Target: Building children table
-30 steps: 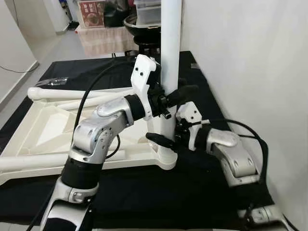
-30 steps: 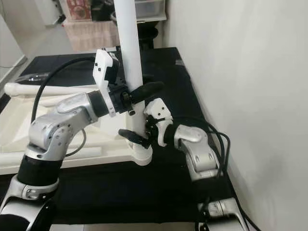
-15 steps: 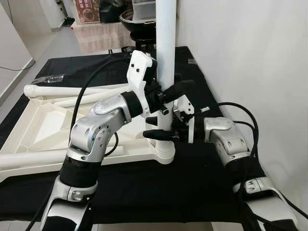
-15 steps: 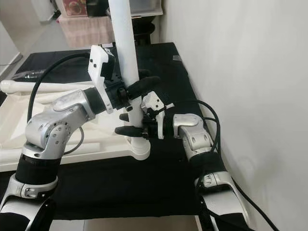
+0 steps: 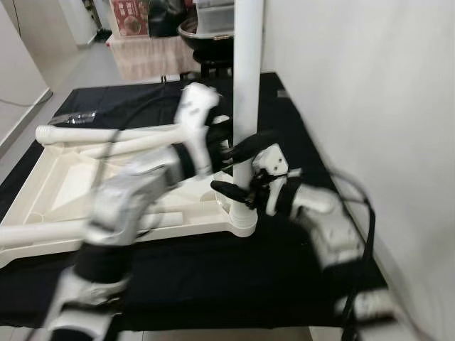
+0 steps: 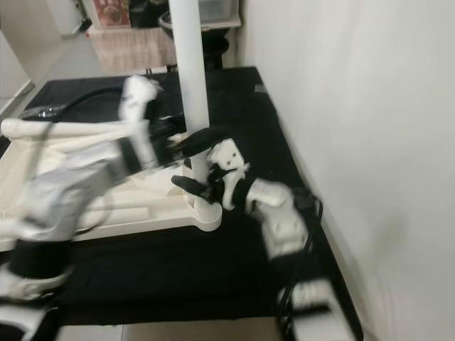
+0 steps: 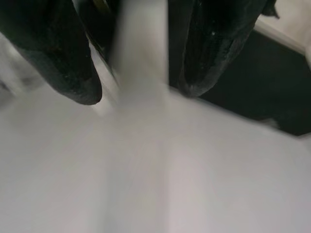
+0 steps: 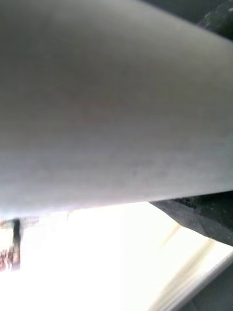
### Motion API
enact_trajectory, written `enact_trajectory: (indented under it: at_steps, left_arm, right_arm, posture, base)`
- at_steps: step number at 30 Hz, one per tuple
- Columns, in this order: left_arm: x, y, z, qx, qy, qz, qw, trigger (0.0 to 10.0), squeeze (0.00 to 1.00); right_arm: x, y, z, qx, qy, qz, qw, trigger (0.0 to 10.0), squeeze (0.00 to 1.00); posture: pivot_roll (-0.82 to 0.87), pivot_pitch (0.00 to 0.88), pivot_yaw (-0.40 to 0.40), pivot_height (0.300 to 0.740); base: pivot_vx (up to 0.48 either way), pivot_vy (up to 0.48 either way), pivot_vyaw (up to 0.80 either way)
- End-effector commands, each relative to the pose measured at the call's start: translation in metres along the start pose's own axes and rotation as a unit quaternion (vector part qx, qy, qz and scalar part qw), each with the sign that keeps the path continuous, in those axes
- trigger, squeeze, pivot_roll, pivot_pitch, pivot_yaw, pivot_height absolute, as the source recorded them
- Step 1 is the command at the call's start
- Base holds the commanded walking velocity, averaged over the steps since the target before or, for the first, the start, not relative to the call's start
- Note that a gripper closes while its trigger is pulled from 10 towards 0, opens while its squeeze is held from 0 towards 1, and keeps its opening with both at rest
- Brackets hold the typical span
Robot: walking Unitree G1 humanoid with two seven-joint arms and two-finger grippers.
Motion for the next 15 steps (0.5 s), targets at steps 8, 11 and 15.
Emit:
enact_trajectory:
  at_steps: [8,11,15]
  left_arm:
    - [-0.015,-0.081,-0.001,0.055,-0.003,0.053,0.997,10.0,0.00]
    - [-0.030,-0.096,0.031,0.172,-0.030,0.036,0.984,10.0,0.00]
    - [-0.060,-0.098,0.036,0.214,-0.045,0.058,0.974,10.0,0.00]
  right_arm:
    - [-0.059,-0.019,0.005,-0.148,0.029,0.122,0.981,0.0,0.00]
    - [-0.047,-0.013,0.007,-0.136,0.025,0.115,0.984,10.0,0.00]
    - [-0.022,-0.007,0.013,-0.074,0.046,0.062,0.994,10.0,1.00]
  posture:
    - [-0.02,0.141,0.050,0.740]
    - [-0.02,0.141,0.037,0.740]
    - [-0.03,0.139,0.034,0.740]
  base:
    - [0.000,0.000,0.00]
    - [0.000,0.000,0.00]
    - [0.000,0.000,0.00]
Point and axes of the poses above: a point about 5 cm out from each wrist's last joint towards the gripper, its own y axis pointing out of the wrist towards the gripper, its own x axis along the axis of the wrist's last joint, z = x × y, the point moved 5 cm from there along y, pointing out of the wrist towards the gripper, and after that the axes turned 3 degrees about -y, right-handed, at the moved point
